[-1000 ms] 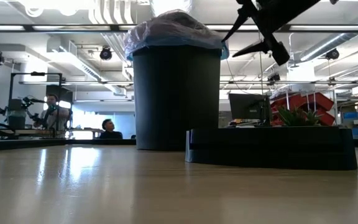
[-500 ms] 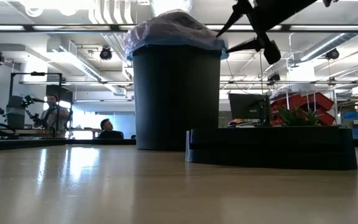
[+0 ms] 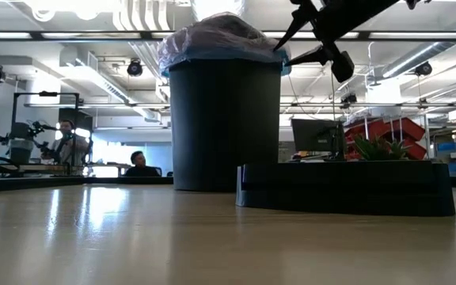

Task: Place trash/remove bag and relplace
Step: Remove the pink trash bag from the black trash bin

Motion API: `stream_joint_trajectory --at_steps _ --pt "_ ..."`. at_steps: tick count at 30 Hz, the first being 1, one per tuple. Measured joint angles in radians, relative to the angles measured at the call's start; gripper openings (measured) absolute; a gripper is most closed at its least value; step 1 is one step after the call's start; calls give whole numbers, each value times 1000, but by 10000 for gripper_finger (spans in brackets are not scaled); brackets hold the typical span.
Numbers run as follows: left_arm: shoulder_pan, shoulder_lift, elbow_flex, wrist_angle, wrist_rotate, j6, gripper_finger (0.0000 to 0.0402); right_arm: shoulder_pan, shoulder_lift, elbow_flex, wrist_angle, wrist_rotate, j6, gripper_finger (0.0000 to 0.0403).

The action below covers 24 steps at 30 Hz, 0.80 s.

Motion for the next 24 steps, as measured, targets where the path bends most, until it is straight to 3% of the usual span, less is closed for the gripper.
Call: stream_joint_trajectory --at_steps 7,16,24 --pt "0 0 0 0 0 0 151 0 -1 0 69 -31 -83 93" --pt "0 0 0 -1 0 -17 152 3 -63 0 -1 -34 -96 11" --pt "0 0 0 -1 0 -13 165 18 -122 0 -59 -136 -130 2"
